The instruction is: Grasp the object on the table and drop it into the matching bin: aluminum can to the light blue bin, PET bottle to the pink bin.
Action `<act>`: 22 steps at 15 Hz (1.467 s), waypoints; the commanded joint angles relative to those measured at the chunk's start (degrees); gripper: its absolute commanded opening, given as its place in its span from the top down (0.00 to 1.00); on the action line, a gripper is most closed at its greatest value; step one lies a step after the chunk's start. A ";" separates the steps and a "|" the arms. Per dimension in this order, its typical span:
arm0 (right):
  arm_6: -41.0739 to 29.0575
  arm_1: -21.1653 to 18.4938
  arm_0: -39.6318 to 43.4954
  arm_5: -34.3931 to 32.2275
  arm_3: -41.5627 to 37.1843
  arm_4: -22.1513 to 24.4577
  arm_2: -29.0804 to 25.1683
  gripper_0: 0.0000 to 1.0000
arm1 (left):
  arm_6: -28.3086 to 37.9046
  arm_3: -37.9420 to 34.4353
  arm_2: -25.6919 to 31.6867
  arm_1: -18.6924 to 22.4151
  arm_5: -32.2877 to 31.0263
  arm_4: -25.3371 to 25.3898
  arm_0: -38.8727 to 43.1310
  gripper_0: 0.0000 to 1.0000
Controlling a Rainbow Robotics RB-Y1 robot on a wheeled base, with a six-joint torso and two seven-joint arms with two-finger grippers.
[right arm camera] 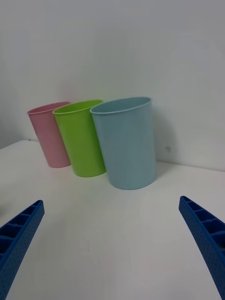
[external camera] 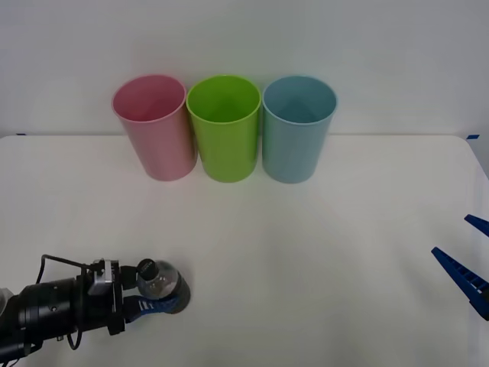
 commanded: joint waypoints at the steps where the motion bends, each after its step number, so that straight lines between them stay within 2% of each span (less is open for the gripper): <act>1: 0.00 0.00 0.00 0.00 0.00 0.00 0.00 0.00 | 0.49 0.00 1.20 0.05 0.00 2.01 0.42 1.00; 6: 0.00 0.00 0.00 0.00 0.00 0.00 0.00 0.00 | 0.76 -0.09 4.01 0.22 0.62 9.48 2.27 1.00; 8: 0.00 0.00 0.00 0.00 0.00 0.00 0.00 0.00 | 1.11 -0.18 7.17 0.31 2.02 12.29 3.15 1.00; 12: 0.00 0.00 0.00 0.00 0.00 0.00 0.00 0.00 | 3.22 -5.54 12.01 0.31 11.52 17.74 7.19 1.00; 16: 0.00 0.00 0.00 0.00 0.00 0.00 0.00 0.00 | 14.47 -15.65 14.73 0.57 18.20 18.01 10.00 1.00; 19: 0.00 0.00 0.00 0.00 0.00 0.00 0.00 0.00 | 22.82 -20.75 15.87 0.57 20.30 18.09 9.56 1.00; 22: 0.00 0.00 0.00 0.00 0.00 0.00 0.00 0.00 | 30.11 -26.11 15.79 0.66 26.28 18.01 8.60 1.00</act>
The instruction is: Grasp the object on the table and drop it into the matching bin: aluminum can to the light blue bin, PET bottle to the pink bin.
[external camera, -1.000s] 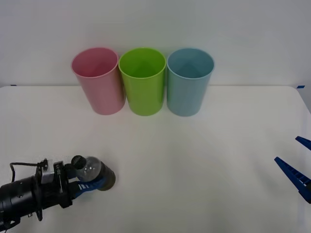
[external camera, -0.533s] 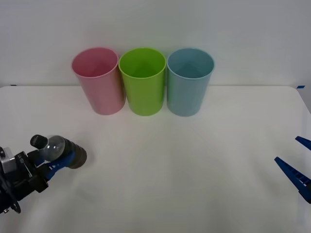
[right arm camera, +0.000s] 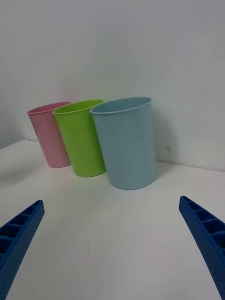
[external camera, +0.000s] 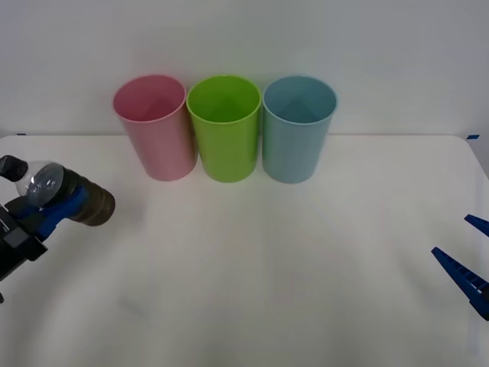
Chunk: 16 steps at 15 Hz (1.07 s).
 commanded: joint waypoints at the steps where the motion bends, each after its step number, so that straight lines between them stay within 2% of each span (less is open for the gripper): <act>1: 0.00 0.00 0.00 0.00 0.00 0.00 0.00 0.00 | 6.25 -4.66 -0.13 0.02 5.79 -0.09 -1.14 1.00; 5: 0.00 0.00 0.00 0.00 0.00 0.00 0.00 0.00 | 9.42 -7.04 -0.39 0.10 13.52 -0.62 -5.01 1.00; 7: 0.00 0.00 0.00 0.00 0.00 0.00 0.00 0.00 | 10.30 -7.04 -0.83 0.28 17.39 -3.43 -8.61 1.00; 11: 0.00 0.00 0.00 0.00 0.00 0.00 0.00 0.00 | 12.76 -7.04 -5.31 3.27 26.09 -6.24 -14.06 1.00; 16: 0.00 0.00 0.00 0.00 0.00 0.00 0.00 0.00 | 23.39 -6.68 -9.62 4.15 29.35 -21.53 -20.74 1.00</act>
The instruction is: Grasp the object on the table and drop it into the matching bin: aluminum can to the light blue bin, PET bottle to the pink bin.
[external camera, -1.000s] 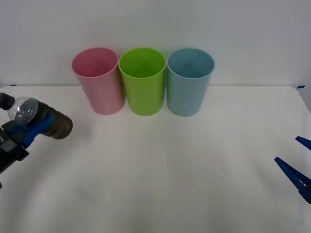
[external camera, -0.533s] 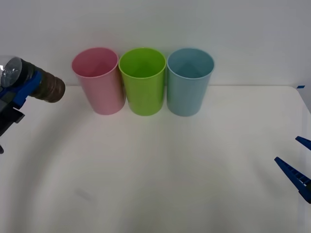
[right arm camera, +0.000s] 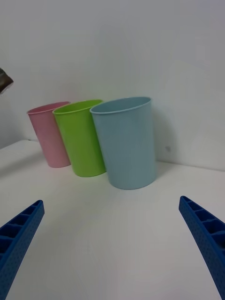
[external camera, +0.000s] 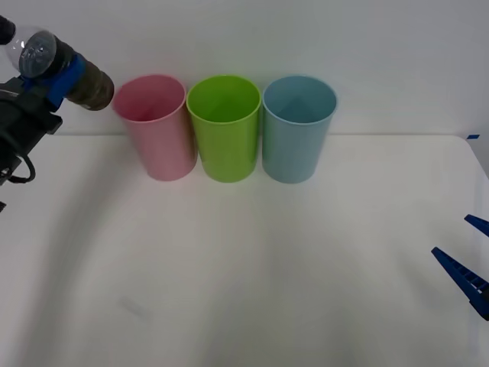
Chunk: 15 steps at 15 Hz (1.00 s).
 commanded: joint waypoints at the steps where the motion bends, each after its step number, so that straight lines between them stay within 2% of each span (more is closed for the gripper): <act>1: 0.00 0.00 0.00 0.00 0.00 0.00 0.00 0.00 | 6.27 0.37 -1.66 -0.06 0.30 -8.14 -3.74 1.00; 3: 0.00 0.00 0.00 0.00 0.00 0.00 0.00 0.00 | 8.82 2.65 -2.89 -0.06 0.30 -13.50 -7.43 1.00; 10: 0.00 0.00 0.00 0.00 0.00 0.00 0.00 0.00 | 9.44 13.20 -6.06 0.03 0.30 -25.45 -18.42 1.00; 15: 0.00 0.00 0.00 0.00 0.00 0.00 0.00 0.00 | 10.75 18.03 -8.96 -0.23 0.30 -33.19 -23.52 1.00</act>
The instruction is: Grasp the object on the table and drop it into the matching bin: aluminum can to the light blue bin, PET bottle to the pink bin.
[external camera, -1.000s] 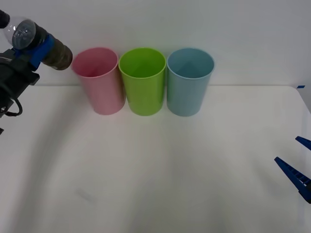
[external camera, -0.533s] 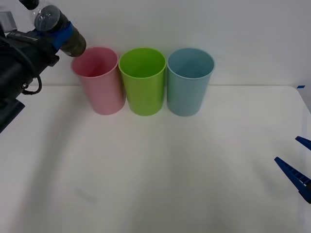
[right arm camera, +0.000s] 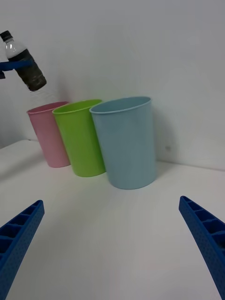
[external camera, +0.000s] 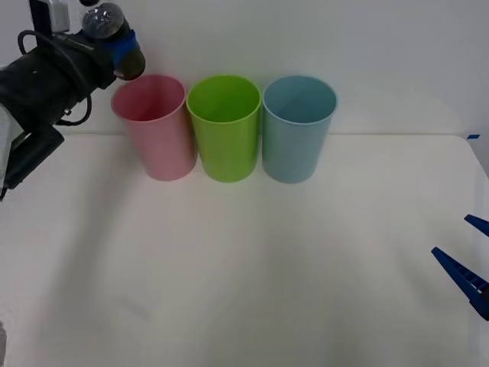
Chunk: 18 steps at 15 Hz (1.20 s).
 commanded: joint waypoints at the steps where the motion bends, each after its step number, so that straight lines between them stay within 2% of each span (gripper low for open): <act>1: 0.00 0.00 0.00 0.00 0.00 0.00 0.00 0.00 | 0.97 2.12 -1.35 -0.30 0.05 -3.38 -2.40 1.00; 8: 0.00 0.00 0.00 0.00 0.00 0.00 0.00 0.00 | 1.93 3.52 -2.84 -1.53 -0.04 -7.87 -4.16 1.00; 9: 0.00 0.00 0.00 0.00 0.00 0.00 0.00 0.00 | 1.93 3.52 -2.84 -1.61 -0.04 -7.87 -4.16 0.96; 10: 0.00 0.00 0.00 0.00 0.00 0.00 0.00 0.00 | 1.93 3.52 -2.84 -1.53 -0.04 -7.69 -4.16 0.87; 11: 0.00 0.00 0.00 0.00 0.00 0.00 0.00 0.00 | 2.02 3.52 -2.84 -1.53 0.05 -7.60 -4.16 0.35; 12: 0.00 0.00 0.00 0.00 0.00 0.00 0.00 0.00 | 2.02 3.52 -2.84 -1.53 0.05 -7.51 -4.16 0.00; 18: 0.00 0.00 0.00 0.00 0.00 0.00 0.00 0.00 | 1.85 3.52 -2.75 -1.53 0.05 -5.32 -3.99 0.00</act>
